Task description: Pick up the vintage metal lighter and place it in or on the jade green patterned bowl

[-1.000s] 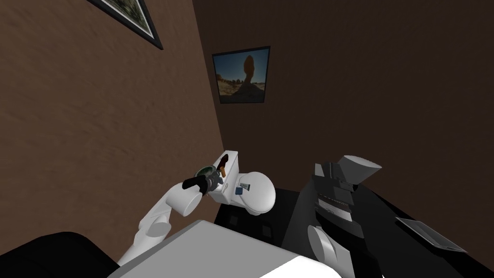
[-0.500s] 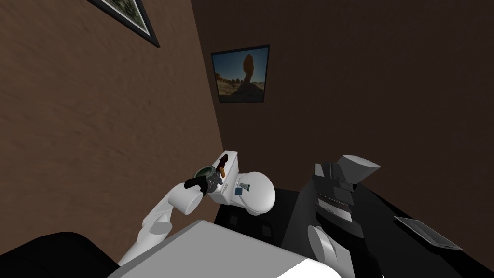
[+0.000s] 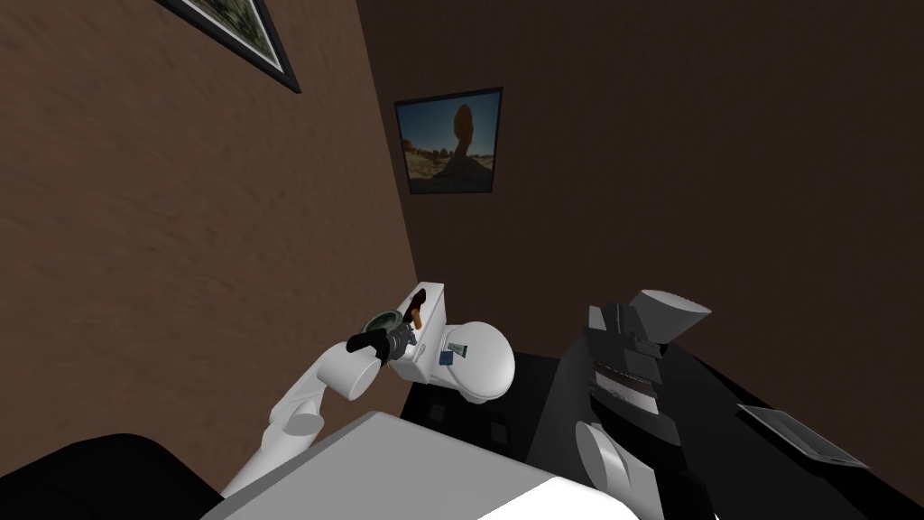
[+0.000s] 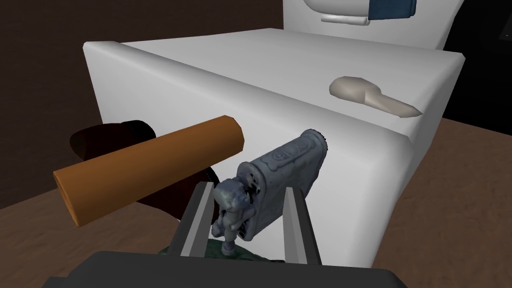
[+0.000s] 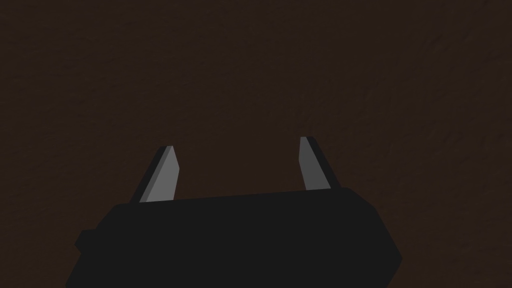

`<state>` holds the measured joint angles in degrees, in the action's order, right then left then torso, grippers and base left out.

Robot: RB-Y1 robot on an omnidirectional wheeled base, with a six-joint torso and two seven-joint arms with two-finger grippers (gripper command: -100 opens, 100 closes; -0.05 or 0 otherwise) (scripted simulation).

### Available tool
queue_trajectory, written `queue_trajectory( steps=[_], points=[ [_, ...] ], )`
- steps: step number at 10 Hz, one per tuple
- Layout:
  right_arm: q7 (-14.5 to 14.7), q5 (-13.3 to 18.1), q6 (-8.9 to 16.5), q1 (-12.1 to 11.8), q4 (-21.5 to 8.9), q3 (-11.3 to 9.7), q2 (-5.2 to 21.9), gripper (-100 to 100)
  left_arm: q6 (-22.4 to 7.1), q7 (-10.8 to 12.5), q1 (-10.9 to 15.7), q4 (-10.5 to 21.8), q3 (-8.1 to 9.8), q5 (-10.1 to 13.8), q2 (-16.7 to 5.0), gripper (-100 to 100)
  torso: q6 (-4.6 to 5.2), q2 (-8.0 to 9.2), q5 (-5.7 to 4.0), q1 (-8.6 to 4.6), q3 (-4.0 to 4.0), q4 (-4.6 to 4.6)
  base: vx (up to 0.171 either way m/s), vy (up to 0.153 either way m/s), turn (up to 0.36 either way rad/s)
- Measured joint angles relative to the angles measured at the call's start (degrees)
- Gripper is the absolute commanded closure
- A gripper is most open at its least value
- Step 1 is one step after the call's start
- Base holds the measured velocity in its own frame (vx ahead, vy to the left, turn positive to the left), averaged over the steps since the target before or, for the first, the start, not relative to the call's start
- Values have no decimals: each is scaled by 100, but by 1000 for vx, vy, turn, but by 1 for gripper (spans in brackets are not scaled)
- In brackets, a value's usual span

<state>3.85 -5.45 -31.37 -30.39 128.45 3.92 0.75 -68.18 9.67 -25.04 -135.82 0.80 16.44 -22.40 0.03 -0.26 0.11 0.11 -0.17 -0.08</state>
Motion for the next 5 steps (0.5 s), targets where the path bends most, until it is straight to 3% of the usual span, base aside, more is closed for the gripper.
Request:
queue_trajectory(
  steps=[1, 2, 3, 5],
  points=[
    [0, 0, 0, 0, 0, 0, 0, 0, -1, -1, 0, 0, 0, 0, -1, 100, 0, -1, 1, 0, 0, 0, 0, 0, 0],
    [0, 0, 0, 0, 0, 0, 0, 0, -1, -1, 0, 0, 2, -1, -1, 0, 1, -1, 2, 0, -1, -1, 0, 0, 0],
    [0, 0, 0, 0, 0, 0, 0, 0, -1, 0, 0, -1, 2, -1, -1, 100, 1, -2, 2, 0, -1, -1, -4, 5, 28],
    [0, 0, 0, 0, 0, 0, 0, 0, -134, 44, -75, -221, 19, 34, -28, 100, 0, 5, 1, 1, 3, 1, -7, 5, 20]
  ],
)
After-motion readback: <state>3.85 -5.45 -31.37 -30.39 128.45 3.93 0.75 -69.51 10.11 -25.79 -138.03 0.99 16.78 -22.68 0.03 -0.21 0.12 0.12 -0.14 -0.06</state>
